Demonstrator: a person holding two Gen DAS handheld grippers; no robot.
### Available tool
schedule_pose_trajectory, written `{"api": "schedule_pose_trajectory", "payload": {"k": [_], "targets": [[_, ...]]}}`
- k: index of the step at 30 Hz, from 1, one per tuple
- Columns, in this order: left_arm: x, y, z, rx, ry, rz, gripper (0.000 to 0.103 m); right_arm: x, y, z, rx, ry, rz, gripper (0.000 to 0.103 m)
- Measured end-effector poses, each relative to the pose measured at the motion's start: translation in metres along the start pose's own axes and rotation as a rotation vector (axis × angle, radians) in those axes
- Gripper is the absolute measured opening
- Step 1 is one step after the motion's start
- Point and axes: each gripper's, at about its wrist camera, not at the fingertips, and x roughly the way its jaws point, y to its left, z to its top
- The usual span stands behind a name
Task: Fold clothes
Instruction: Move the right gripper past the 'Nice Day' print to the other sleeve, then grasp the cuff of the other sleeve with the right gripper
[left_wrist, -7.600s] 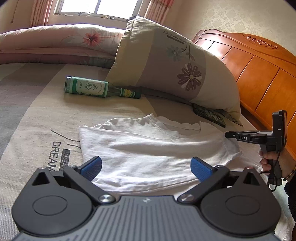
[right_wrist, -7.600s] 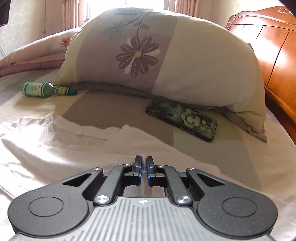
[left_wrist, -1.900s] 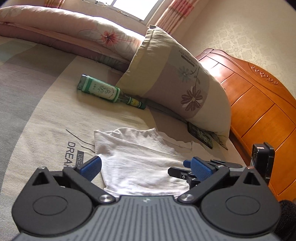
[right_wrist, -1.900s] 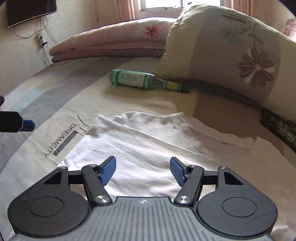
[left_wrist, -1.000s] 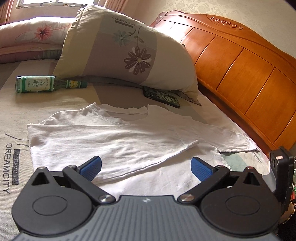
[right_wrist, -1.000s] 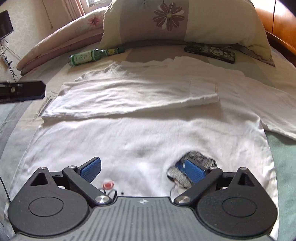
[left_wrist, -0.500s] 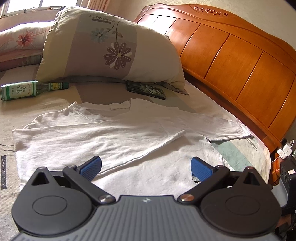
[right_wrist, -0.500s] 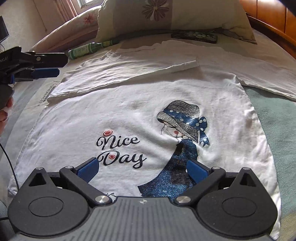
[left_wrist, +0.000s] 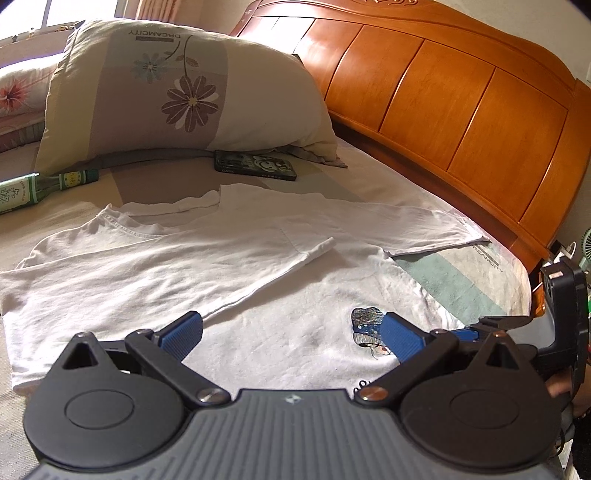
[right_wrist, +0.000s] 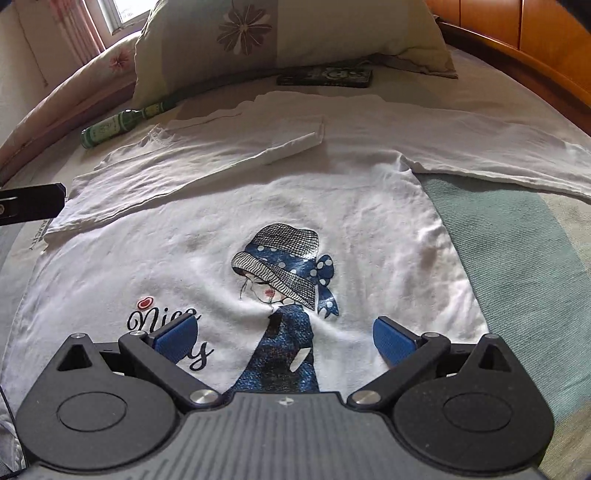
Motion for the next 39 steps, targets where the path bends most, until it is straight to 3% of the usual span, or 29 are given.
{"api": "schedule_pose_trajectory", "payload": {"k": [7, 19, 24, 29, 33, 39], "targets": [[0.007, -0.024, -0.004, 0.069, 0.021, -0.034, 0.102, -0.027, -0.06, 0.022, 0.196, -0.154, 0.021, 0.103], [0.018, -0.042, -0.015, 0.191, 0.01, -0.053, 0.102, -0.027, -0.194, 0.032, 0.491, -0.344, -0.022, 0.103], [0.031, -0.039, -0.02, 0.179, 0.044, -0.071, 0.102, -0.026, -0.245, 0.034, 0.57, -0.43, -0.056, 0.103], [0.04, -0.031, -0.024, 0.154, 0.066, -0.049, 0.102, -0.028, -0.297, 0.032, 0.691, -0.517, -0.027, 0.103], [0.045, -0.027, -0.026, 0.136, 0.073, -0.041, 0.102, -0.025, -0.323, 0.036, 0.715, -0.552, 0.024, 0.103], [0.05, -0.026, -0.029, 0.132, 0.085, -0.038, 0.102, -0.016, -0.337, 0.051, 0.704, -0.555, 0.015, 0.103]]}}
